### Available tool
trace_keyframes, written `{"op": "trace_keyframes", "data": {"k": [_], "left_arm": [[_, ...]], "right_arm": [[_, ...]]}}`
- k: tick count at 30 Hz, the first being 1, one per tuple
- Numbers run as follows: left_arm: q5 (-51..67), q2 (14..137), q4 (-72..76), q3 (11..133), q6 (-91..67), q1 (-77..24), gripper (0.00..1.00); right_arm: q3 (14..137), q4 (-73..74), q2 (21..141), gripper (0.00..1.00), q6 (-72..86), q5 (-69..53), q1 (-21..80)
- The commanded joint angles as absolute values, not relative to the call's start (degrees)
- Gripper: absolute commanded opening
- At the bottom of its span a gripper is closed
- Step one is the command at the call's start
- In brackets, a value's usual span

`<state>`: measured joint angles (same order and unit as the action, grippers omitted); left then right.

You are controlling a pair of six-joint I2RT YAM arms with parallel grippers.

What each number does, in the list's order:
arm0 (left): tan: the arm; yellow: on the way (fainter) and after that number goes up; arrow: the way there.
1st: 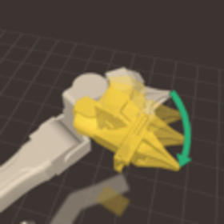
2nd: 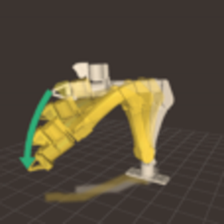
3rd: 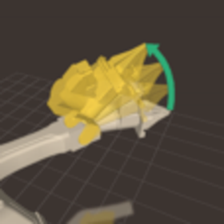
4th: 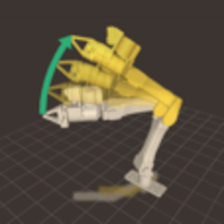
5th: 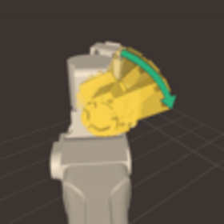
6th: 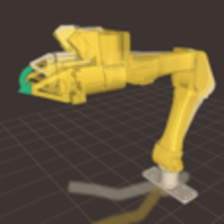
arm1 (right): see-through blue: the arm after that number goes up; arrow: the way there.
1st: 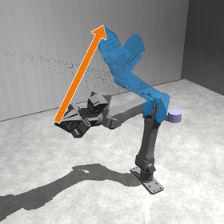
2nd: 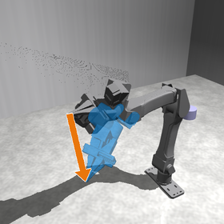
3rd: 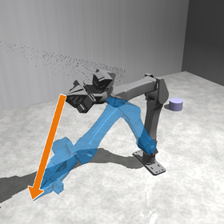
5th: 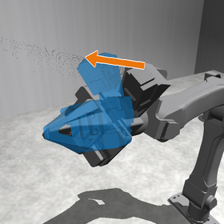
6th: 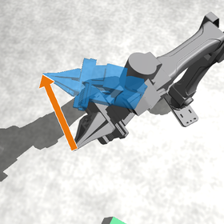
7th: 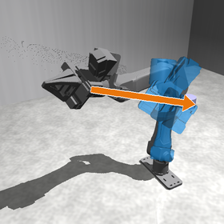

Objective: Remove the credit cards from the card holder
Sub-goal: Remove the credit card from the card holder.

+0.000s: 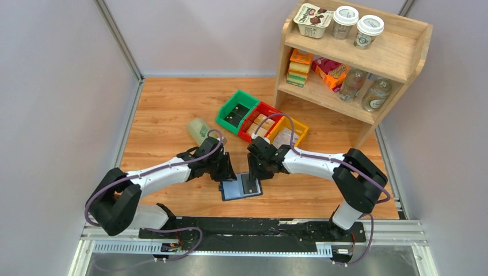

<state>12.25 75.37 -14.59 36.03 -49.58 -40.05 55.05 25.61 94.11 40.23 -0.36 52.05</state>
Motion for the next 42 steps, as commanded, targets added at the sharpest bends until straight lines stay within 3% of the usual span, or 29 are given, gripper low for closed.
{"op": "trace_keyframes", "data": {"k": [1,14,21,29,37,42], "left_arm": [[11.8,78.0,-12.7,35.3,-47.6,-40.3,0.28],[12.8,85.7,-11.2,34.1,-46.8,-40.3,0.19],[12.4,84.2,-11.2,34.2,-46.6,-40.3,0.18],[9.3,75.9,-8.8,31.4,-49.2,-40.3,0.16],[7.7,66.2,-5.4,27.7,-52.7,-40.2,0.28],[1.3,62.2,-19.4,31.4,-49.4,-40.2,0.4]], "right_arm": [[55.0,22.5,95.9,0.42,40.8,-2.5,52.3],[56.7,20.8,95.7,0.38,39.9,-7.8,52.2],[58.7,21.6,95.7,0.34,38.6,-9.3,52.2],[56.4,20.7,99.4,0.21,38.6,-8.1,52.0],[55.7,20.0,99.1,0.2,38.3,-8.8,51.8],[57.1,21.8,97.8,0.23,37.7,-8.1,51.8]]}}
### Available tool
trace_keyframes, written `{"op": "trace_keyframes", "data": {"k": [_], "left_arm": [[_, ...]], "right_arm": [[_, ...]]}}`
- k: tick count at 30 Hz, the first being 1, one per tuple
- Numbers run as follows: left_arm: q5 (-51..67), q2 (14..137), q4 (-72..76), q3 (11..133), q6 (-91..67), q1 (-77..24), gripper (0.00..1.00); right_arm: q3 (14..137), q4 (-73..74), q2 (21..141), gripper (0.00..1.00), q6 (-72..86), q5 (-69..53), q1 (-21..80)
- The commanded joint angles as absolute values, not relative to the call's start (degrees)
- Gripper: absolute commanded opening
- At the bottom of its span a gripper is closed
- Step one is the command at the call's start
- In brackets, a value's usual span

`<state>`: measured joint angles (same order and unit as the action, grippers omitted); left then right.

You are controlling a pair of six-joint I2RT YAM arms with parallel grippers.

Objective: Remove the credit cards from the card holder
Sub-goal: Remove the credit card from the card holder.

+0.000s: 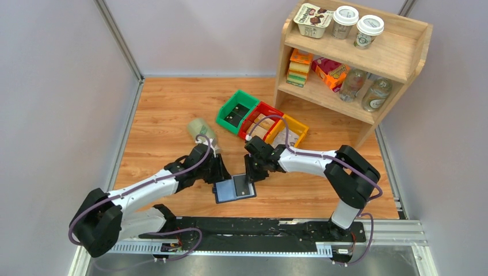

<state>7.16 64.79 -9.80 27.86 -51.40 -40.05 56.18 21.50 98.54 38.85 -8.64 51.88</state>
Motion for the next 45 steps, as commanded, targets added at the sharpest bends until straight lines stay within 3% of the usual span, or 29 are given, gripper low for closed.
{"op": "trace_keyframes", "data": {"k": [1,5,12,27,45], "left_arm": [[0.2,62.2,-23.6,32.8,-47.7,-40.2,0.46],[-3.9,64.2,-29.9,34.2,-44.2,-40.3,0.54],[-5.5,66.8,-33.0,34.3,-43.0,-40.3,0.54],[-2.7,68.9,-31.1,33.6,-43.3,-40.3,0.33],[-1.3,68.4,-29.8,32.7,-44.2,-40.3,0.29]], "right_arm": [[57.6,22.4,97.4,0.26,37.5,-7.8,51.7],[59.8,25.0,96.6,0.32,36.7,-6.9,51.8],[62.6,28.2,96.0,0.4,36.4,-4.8,51.9],[62.8,26.9,99.8,0.39,37.4,-7.7,52.6],[65.1,27.9,101.9,0.35,37.0,-8.6,53.7]]}}
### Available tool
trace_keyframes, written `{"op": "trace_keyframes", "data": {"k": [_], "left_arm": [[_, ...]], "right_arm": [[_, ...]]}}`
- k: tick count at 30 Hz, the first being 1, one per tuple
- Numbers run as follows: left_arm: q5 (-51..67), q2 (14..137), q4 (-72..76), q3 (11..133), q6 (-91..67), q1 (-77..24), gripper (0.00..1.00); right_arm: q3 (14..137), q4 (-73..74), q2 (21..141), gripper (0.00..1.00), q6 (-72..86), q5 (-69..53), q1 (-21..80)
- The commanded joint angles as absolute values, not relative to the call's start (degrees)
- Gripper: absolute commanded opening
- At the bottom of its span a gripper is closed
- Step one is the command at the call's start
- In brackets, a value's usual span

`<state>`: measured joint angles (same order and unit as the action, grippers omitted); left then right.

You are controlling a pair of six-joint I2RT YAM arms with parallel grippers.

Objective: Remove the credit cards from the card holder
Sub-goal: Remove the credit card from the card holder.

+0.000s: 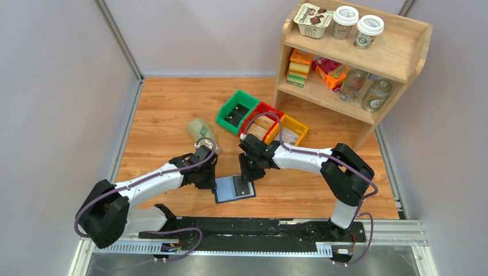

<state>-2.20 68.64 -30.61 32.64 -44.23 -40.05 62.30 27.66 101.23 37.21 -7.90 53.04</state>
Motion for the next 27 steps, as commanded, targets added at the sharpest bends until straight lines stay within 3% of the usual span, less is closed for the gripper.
{"op": "trace_keyframes", "data": {"k": [1,15,27], "left_arm": [[-1.2,68.4,-29.6,32.6,-44.3,-40.3,0.29],[1.3,67.6,-27.9,33.6,-45.7,-40.3,0.26],[0.3,61.6,-25.8,31.5,-47.8,-40.3,0.27]], "right_arm": [[65.4,28.0,102.0,0.35,36.8,-8.7,54.0],[68.7,31.2,104.7,0.34,35.5,-7.8,56.3],[63.4,27.3,105.7,0.16,35.2,-8.1,55.0]]}}
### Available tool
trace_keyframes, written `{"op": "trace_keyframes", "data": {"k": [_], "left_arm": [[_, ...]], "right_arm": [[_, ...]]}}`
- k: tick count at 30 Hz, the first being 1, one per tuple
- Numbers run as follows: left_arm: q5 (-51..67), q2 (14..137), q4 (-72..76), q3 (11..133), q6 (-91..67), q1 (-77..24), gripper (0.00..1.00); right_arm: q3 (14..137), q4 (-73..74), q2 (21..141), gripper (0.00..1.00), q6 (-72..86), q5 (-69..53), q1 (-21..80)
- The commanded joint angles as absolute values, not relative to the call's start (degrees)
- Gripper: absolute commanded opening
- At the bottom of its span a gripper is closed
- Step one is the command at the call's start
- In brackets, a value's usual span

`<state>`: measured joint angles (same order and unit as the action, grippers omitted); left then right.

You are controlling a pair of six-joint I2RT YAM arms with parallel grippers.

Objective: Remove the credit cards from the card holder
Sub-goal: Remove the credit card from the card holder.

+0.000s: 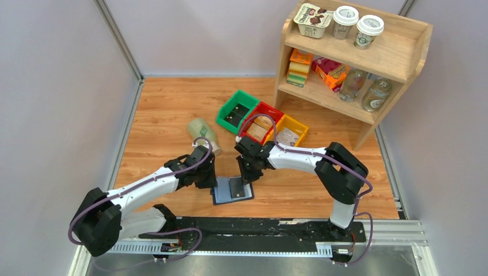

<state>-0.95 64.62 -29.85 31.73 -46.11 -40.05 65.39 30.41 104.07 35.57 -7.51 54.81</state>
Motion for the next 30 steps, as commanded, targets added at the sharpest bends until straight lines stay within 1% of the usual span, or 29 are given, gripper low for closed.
{"op": "trace_keyframes", "data": {"k": [1,2,4,5,6,7,9,14,18,20,26,30], "left_arm": [[0.2,60.7,-25.8,31.5,-47.9,-40.3,0.3],[0.2,60.0,-25.8,31.6,-48.1,-40.2,0.32],[0.2,58.0,-25.8,31.6,-48.3,-40.3,0.39],[0.2,56.4,-25.7,31.8,-48.3,-40.3,0.45],[-1.3,54.9,-25.8,32.0,-48.4,-40.3,0.48],[-2.1,54.3,-26.7,32.2,-48.5,-40.3,0.53],[-2.9,52.6,-28.2,33.2,-48.5,-40.3,0.56],[-5.0,50.7,-33.1,36.3,-48.5,-40.3,0.57],[-0.5,50.3,-30.4,36.9,-49.6,-40.3,0.57],[1.7,50.4,-26.5,35.3,-51.1,-40.3,0.57],[5.0,53.2,-11.8,23.7,-57.9,-39.9,0.56],[8.3,53.0,2.0,15.9,-61.6,-37.5,0.55]], "right_arm": [[62.9,27.1,105.9,0.15,35.2,-8.1,55.0],[62.5,26.6,106.1,0.14,35.3,-8.2,55.1],[61.8,26.3,106.3,0.12,35.4,-8.1,55.0],[61.5,25.9,106.5,0.11,35.5,-8.1,55.0],[61.2,25.8,106.5,0.11,35.6,-8.1,55.0],[61.0,25.8,106.6,0.11,35.6,-8.0,55.1],[60.6,25.7,106.5,0.11,35.7,-7.9,55.1],[59.9,25.3,106.3,0.11,35.9,-7.9,55.0],[59.6,25.1,106.0,0.11,35.9,-8.0,55.0],[59.5,25.1,106.1,0.11,36.0,-8.0,55.0],[59.2,24.7,106.0,0.11,36.1,-8.7,55.0],[58.6,24.3,105.7,0.11,36.2,-9.1,55.0]]}}
